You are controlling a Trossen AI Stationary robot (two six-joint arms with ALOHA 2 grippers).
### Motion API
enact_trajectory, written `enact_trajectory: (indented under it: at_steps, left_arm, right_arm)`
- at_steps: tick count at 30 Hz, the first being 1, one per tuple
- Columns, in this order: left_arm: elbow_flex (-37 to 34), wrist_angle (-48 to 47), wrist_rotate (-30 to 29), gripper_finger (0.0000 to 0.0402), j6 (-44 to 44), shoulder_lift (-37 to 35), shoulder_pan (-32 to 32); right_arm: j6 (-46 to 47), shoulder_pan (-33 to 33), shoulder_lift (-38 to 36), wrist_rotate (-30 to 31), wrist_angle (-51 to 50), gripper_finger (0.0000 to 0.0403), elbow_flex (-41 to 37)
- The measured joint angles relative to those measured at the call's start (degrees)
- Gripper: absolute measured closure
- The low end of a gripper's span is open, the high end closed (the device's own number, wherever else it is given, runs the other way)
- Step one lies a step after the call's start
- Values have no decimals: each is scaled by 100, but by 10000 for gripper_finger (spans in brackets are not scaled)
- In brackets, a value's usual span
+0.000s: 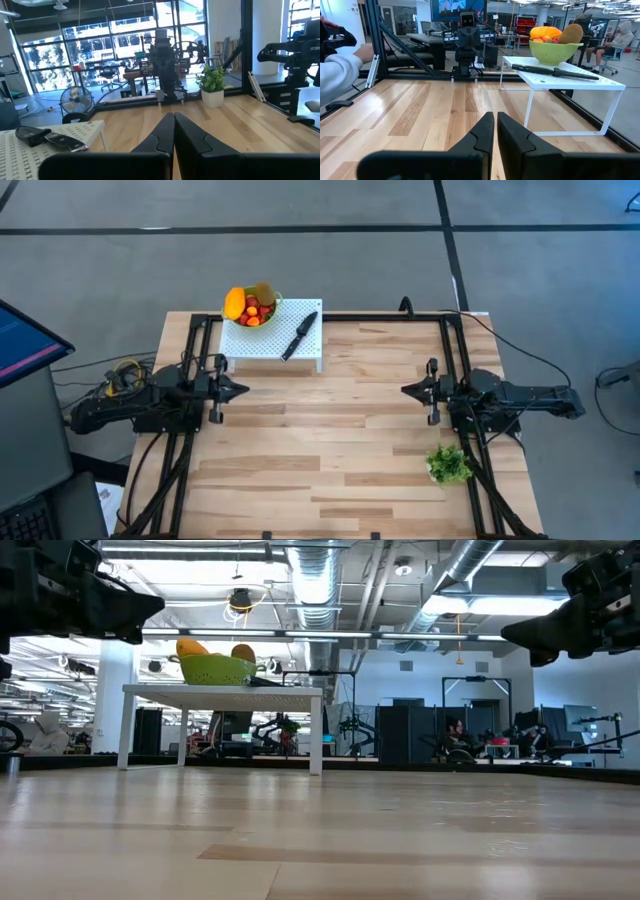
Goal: Pick & Place Fruit
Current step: Return to Home Position
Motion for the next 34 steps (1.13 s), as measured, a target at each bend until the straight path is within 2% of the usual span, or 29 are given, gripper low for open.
enact_trajectory:
  at_steps: [18, 34]
  left_arm:
    - [0, 16, 0, 400, 2, 0, -309]
    - [0, 16, 2, 400, 2, -2, -310]
  right_arm:
    - [0, 0, 0, 0, 0, 386, -2]
    - [0, 0, 0, 0, 0, 386, -2]
